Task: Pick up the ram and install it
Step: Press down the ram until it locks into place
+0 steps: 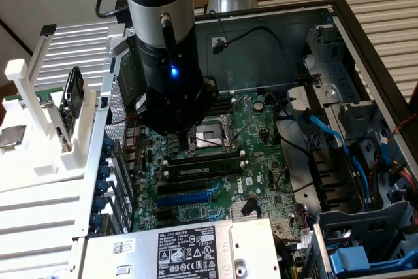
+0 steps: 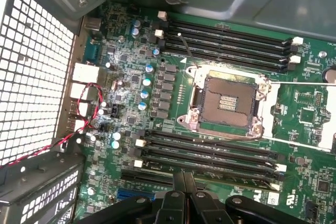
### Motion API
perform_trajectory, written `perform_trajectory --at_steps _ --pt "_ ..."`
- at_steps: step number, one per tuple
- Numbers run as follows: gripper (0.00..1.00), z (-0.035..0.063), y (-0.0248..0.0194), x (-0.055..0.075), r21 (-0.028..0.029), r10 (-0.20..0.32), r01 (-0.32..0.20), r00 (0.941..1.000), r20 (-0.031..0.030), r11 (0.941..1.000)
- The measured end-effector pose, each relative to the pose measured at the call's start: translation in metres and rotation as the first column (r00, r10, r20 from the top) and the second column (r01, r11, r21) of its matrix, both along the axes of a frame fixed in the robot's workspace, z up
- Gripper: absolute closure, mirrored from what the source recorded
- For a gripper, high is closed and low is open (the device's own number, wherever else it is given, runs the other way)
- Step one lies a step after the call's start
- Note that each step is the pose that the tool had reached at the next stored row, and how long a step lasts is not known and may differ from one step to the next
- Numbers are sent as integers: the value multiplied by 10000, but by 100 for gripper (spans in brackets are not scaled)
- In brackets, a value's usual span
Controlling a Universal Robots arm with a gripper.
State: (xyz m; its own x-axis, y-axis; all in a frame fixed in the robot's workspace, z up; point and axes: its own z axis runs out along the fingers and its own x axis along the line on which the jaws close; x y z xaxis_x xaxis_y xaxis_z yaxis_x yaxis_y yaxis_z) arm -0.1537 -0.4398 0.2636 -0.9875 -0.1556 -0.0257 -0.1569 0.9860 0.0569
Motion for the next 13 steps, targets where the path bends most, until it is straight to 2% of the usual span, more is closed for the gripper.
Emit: perform_trajectory --at_steps 3,13 --pt "90 0 0 -42 1 0 0 10000 0 10000" --pt "90 -39 -7 -22 4 0 0 10000 1 10000"
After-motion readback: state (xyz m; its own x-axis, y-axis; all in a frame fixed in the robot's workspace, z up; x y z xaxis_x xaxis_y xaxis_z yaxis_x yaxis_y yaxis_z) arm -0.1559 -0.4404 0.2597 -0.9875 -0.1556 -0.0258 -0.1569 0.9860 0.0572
